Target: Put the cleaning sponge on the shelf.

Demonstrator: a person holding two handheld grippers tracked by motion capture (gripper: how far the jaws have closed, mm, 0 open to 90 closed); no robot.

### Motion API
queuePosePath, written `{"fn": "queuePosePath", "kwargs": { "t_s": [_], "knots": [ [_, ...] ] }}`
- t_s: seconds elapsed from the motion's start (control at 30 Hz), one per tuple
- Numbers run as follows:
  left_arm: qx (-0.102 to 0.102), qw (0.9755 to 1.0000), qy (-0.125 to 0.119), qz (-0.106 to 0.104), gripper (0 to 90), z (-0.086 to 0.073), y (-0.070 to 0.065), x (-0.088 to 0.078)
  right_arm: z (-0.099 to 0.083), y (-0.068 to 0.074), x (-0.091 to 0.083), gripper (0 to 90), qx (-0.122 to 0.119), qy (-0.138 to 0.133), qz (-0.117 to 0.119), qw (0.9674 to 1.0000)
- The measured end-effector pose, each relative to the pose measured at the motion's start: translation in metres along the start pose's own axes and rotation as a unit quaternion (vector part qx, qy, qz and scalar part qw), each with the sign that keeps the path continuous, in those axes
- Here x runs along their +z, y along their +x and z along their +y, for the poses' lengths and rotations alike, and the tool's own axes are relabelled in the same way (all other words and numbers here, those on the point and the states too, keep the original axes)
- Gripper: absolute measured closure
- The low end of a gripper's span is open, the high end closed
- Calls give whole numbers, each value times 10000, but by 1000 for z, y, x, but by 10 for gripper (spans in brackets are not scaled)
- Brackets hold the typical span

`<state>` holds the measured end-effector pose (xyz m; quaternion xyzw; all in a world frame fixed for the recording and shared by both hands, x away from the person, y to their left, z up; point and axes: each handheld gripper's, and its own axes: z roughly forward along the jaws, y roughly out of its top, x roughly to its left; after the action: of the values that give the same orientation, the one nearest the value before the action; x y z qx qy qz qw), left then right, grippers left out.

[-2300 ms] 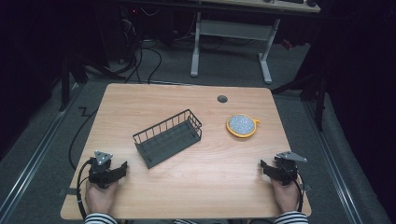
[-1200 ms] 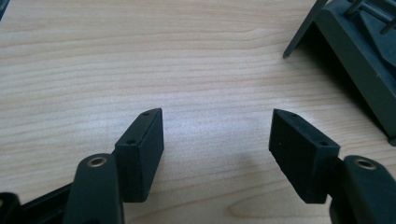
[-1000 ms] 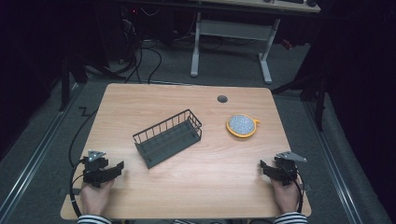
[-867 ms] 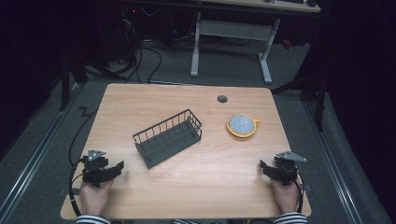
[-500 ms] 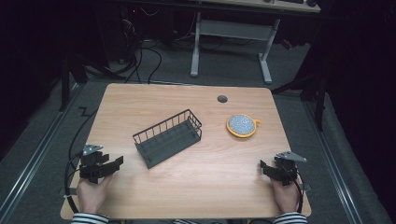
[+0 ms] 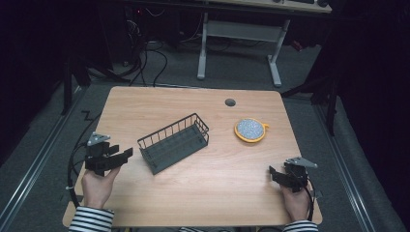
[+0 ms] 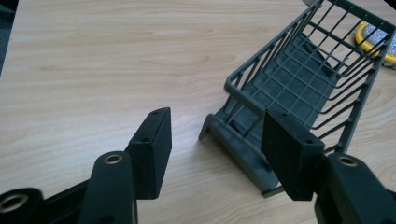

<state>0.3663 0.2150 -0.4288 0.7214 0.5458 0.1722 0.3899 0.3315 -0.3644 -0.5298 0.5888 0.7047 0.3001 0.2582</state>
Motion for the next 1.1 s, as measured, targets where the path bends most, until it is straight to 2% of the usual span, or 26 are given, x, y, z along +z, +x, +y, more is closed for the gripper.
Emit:
{"fn": "queuePosePath", "kwargs": {
  "t_s": [0.27,0.33,0.47,0.73,0.9,1.1],
  "knots": [
    [89,9998,149,-54,440,14,-9,14,0,0,0,333,-41,8,15,10000],
    [272,9993,230,54,443,21,-15,22,0,0,0,333,-42,8,15,10000],
    [293,9989,370,34,453,28,-19,34,0,0,0,332,-42,7,16,10000],
    [378,9966,717,172,507,34,-19,52,0,0,0,332,-45,7,22,10000],
    [428,9955,810,258,533,36,-19,56,0,0,0,331,-49,6,26,10000],
    [379,9951,887,218,614,37,-18,62,0,0,0,331,-45,13,32,10000]
  ]
}}
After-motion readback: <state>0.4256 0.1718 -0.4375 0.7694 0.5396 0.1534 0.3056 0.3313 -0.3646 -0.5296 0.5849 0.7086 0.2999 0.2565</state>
